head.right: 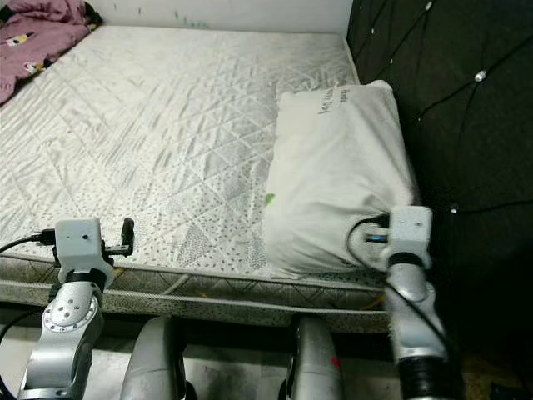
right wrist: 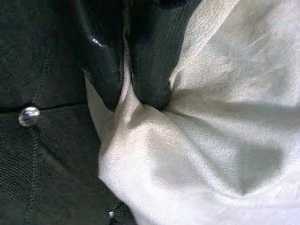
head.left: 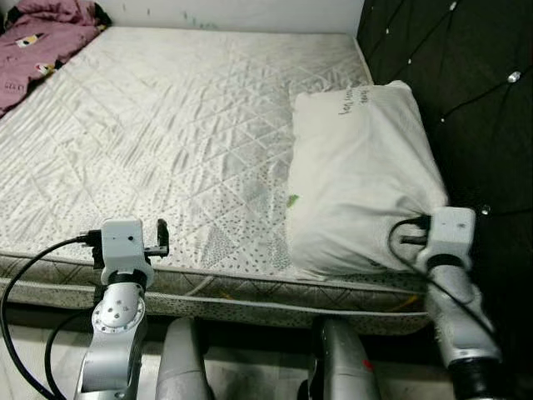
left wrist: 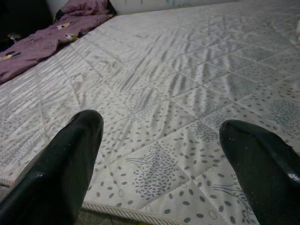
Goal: Clean up the room
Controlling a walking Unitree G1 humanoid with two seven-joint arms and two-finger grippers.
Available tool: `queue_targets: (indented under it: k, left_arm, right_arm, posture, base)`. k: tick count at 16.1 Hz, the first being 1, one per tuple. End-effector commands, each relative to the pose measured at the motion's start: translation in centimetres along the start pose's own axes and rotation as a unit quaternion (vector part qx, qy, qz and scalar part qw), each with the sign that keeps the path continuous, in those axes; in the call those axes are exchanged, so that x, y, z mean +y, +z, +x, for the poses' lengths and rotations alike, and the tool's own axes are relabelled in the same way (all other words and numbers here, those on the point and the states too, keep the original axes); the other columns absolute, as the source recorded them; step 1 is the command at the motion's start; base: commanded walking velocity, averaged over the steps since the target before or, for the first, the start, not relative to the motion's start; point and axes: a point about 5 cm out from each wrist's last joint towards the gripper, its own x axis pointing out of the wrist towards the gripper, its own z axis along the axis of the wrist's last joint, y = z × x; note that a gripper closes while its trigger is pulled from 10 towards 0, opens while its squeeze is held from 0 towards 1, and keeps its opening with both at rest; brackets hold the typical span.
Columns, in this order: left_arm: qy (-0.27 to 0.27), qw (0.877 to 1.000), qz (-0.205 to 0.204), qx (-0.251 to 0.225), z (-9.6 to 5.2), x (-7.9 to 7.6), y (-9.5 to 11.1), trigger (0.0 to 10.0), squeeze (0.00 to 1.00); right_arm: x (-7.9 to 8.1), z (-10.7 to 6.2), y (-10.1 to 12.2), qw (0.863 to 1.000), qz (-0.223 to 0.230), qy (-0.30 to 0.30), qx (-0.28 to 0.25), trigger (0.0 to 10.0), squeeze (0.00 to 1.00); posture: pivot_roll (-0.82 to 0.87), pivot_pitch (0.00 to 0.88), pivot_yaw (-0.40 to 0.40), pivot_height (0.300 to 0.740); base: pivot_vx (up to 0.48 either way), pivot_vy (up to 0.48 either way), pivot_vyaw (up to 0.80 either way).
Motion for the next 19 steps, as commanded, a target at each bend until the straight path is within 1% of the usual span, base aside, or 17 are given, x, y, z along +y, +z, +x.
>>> queue_targets:
  k: [1,3,4,6,19]
  left_arm:
    - [-0.003,1.000,0.005,0.001,0.11,0.08,-0.03,10.0,0.00]
    - [-0.002,1.000,0.005,0.000,0.13,0.12,-0.01,10.0,0.00]
    - [0.001,1.000,0.005,0.000,0.08,0.21,-0.01,10.0,0.00]
    - [0.002,1.000,0.005,0.000,0.07,0.25,0.00,10.0,0.00]
    - [0.002,1.000,0.005,0.000,0.07,0.25,0.00,10.0,0.00]
  right_arm:
    - [0.77,-0.30,0.12,1.000,0.001,0.016,0.003,0.0,0.00]
    - [0.48,-0.22,0.29,1.000,0.000,0.007,0.003,0.0,0.00]
    - [0.14,-0.58,-0.06,1.000,-0.009,0.003,0.008,0.0,0.00]
    - [-0.16,-0.86,-0.55,1.000,-0.012,-0.003,0.022,0.0,0.00]
    - [-0.16,-0.86,-0.55,1.000,-0.012,-0.003,0.022,0.0,0.00]
  posture:
    - [-0.07,0.000,-0.006,0.582]
    - [-0.07,0.000,-0.007,0.582]
    - [-0.07,0.000,-0.006,0.582]
    - [-0.07,0.000,-0.006,0.582]
    - [-0.07,0.000,-0.006,0.582]
  base:
    - [0.000,0.000,0.00]
    - [0.000,0.000,0.00]
    - [0.000,0.000,0.00]
    - [0.000,0.000,0.00]
    - [0.000,0.000,0.00]
